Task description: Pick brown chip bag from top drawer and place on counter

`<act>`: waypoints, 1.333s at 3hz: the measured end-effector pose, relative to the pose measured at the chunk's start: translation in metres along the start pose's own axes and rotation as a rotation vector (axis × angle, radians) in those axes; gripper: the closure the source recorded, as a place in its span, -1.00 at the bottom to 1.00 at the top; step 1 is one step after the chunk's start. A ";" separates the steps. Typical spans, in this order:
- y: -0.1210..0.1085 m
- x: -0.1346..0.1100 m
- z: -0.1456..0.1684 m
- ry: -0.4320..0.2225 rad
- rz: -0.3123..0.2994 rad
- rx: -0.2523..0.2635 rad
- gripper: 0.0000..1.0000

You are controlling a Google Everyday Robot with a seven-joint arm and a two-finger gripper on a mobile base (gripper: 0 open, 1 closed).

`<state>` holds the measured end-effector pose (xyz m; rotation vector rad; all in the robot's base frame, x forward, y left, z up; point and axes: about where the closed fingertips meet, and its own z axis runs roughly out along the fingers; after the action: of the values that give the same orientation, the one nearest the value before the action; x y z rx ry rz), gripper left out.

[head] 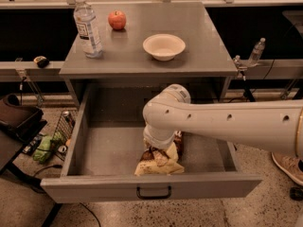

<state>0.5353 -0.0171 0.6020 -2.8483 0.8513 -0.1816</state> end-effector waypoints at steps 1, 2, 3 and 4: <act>-0.001 0.000 -0.004 0.000 0.000 0.000 1.00; 0.015 0.000 -0.063 0.006 0.023 -0.005 1.00; 0.037 0.010 -0.174 0.058 0.077 0.013 1.00; 0.058 0.038 -0.275 0.109 0.137 0.031 1.00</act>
Offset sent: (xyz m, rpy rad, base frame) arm -0.0525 -0.0703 0.2442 -0.0465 -0.1084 -0.1054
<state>0.4915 -0.1186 0.8630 -2.7604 1.0508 -0.3323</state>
